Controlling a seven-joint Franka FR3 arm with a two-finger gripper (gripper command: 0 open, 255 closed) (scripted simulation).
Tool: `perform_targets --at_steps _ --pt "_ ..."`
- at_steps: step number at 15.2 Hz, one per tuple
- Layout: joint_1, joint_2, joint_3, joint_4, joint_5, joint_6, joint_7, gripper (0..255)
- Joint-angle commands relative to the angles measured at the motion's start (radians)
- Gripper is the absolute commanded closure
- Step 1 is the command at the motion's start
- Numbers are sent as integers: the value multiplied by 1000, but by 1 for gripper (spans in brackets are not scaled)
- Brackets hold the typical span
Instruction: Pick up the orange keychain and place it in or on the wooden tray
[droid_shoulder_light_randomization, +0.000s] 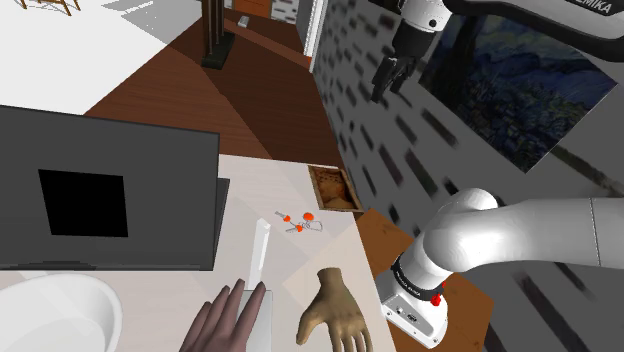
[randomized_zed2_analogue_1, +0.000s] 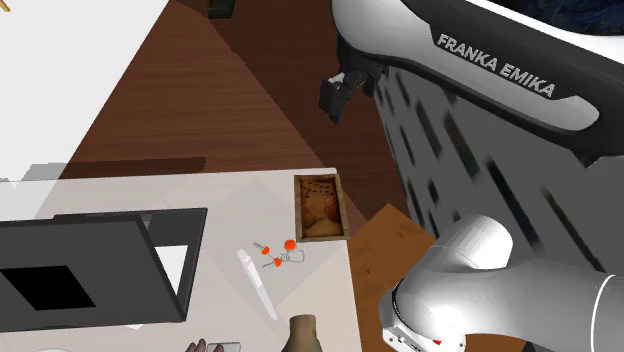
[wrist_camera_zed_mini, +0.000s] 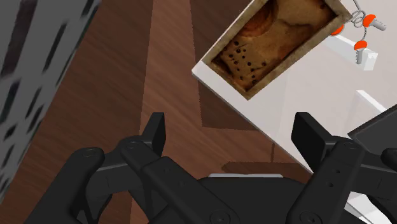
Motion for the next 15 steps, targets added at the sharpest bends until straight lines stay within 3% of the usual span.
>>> perform_targets --at_steps 1,15 --pt "0 0 0 0 0 0 0 0" --pt "137 86 146 -283 129 303 70 0"
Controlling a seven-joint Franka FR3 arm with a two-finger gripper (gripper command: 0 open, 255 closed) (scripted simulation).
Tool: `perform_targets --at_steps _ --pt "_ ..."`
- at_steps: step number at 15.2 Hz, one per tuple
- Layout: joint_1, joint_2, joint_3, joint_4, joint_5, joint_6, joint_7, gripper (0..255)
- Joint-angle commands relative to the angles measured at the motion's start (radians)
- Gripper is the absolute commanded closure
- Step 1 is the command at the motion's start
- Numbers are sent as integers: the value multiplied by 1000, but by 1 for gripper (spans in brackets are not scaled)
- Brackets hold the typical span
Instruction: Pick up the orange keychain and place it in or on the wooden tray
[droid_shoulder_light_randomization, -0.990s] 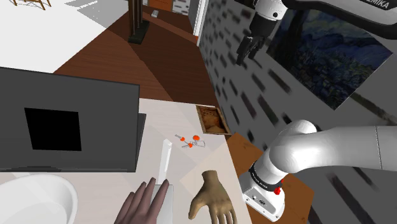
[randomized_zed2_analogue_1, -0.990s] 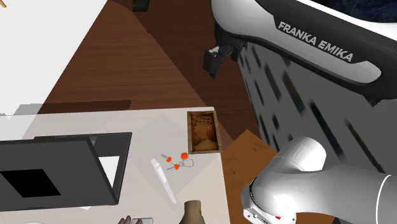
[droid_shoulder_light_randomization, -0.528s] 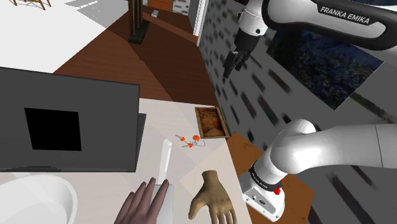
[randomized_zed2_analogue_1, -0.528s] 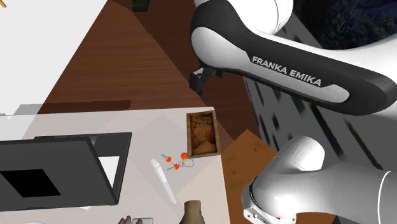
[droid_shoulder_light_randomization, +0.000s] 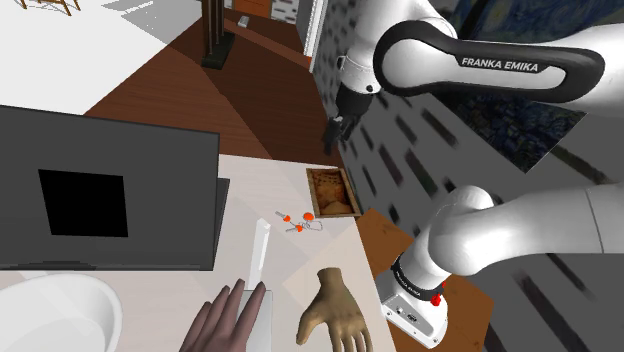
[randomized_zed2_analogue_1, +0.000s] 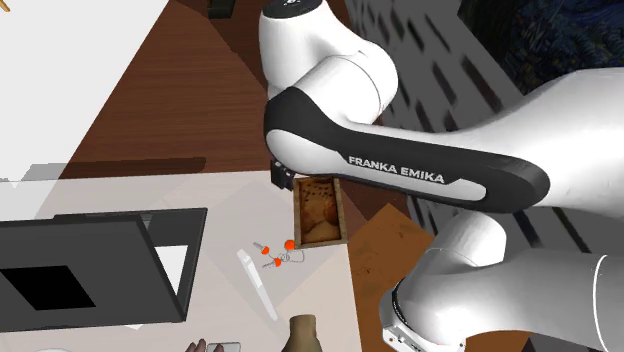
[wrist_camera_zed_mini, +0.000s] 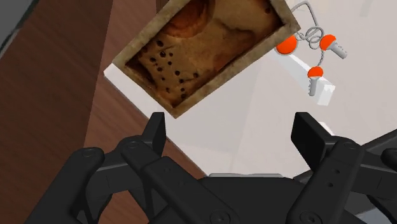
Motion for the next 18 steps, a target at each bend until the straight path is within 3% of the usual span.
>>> perform_targets --at_steps 1,13,18 --pt "23 29 25 -32 20 54 11 0" --pt "149 285 175 -132 124 367 67 0" --pt "154 344 194 -162 127 454 74 0"
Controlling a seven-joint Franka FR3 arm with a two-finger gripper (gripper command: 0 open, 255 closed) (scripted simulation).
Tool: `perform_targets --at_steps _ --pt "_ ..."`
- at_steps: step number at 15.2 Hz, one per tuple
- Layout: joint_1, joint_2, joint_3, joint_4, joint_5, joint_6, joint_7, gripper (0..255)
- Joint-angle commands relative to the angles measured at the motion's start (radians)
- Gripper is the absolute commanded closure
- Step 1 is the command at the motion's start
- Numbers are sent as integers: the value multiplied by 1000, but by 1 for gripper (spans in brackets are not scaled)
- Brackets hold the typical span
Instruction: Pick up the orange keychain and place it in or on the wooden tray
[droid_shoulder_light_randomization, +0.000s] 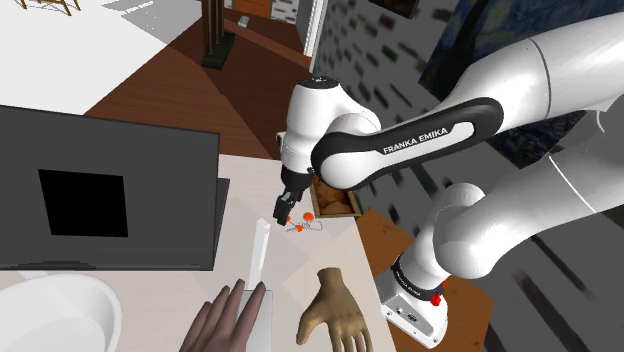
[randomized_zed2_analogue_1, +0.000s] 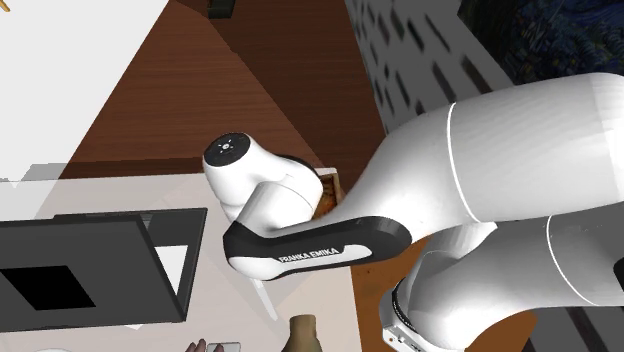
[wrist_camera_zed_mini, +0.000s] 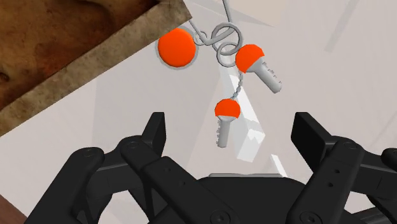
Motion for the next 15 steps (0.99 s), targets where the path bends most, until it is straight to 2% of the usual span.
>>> perform_targets --at_steps 1,4,11,12,15 --pt "1 21 7 -15 1 36 6 0" --pt "-2 49 13 -32 -2 81 9 0" --pt "-2 49 13 -32 -2 80 9 0" --pt "-2 49 13 -32 -2 80 9 255" --pt "-3 46 10 -31 -3 78 6 255"
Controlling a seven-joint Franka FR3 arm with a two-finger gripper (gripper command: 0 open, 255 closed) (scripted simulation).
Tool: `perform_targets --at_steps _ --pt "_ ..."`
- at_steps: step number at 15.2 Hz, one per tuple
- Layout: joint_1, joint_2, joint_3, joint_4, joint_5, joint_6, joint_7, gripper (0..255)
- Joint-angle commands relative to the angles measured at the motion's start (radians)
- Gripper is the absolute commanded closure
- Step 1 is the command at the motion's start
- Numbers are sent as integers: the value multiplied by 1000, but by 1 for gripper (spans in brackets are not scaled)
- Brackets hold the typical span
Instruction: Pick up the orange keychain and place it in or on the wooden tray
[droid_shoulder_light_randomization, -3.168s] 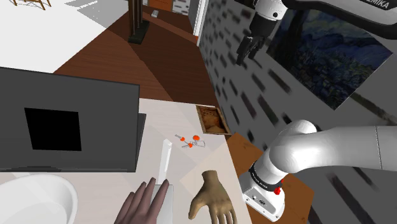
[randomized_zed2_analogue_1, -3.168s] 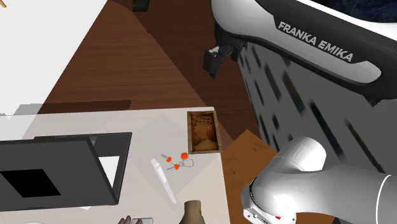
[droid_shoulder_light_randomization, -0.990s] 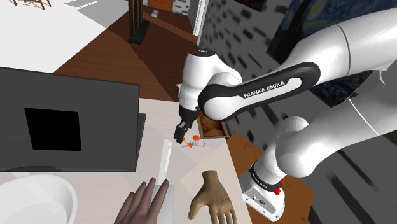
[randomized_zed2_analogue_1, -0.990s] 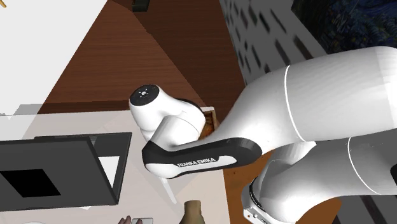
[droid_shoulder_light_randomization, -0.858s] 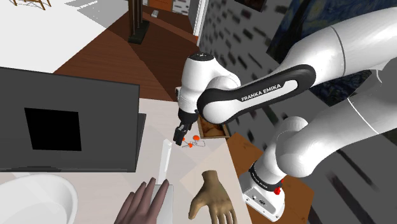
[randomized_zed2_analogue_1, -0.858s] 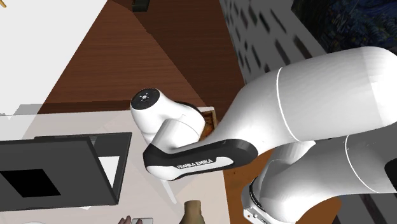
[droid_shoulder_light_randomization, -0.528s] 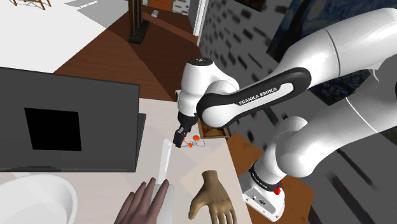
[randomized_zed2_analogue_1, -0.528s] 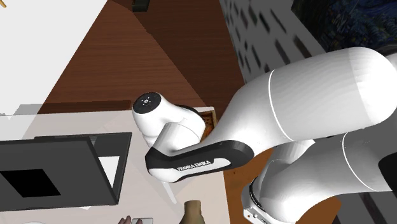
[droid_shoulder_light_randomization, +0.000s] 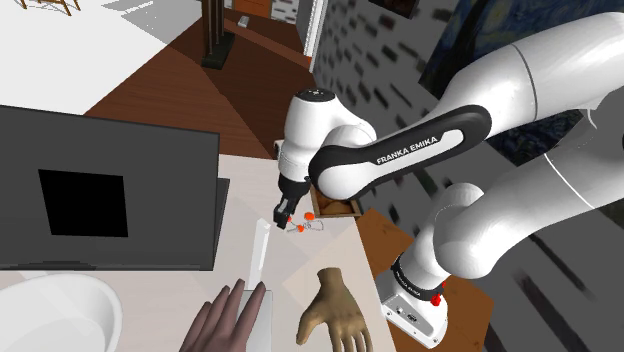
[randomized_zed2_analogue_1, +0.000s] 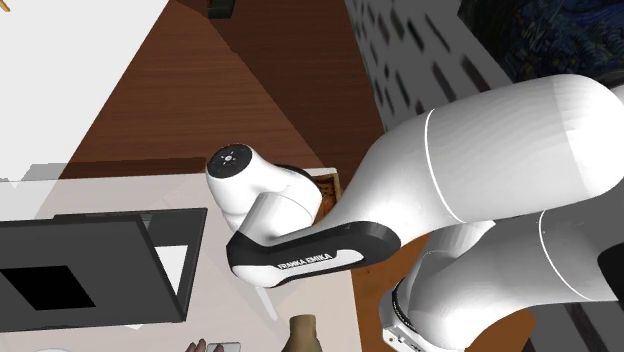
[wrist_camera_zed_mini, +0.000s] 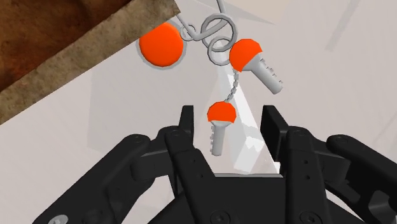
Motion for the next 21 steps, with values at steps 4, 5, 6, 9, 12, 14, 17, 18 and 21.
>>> perform_targets --at_steps 4,5,6,9,12,14,17,18,21 --pt "-9 0 -10 -9 -6 -3 -7 255" --pt "-10 9 -9 -7 -7 3 -5 255" --pt "-5 6 -1 -7 -3 0 3 255" --pt "-3 -28 -7 12 1 -51 -2 255" --pt "-1 -58 -14 32 2 -102 -6 255" --pt "0 -76 -18 47 3 -135 -8 255" --pt "1 -101 -25 71 2 -184 -11 255" --pt "1 -109 -27 80 2 -200 -11 255" --pt "1 -130 -33 106 1 -247 -13 255"
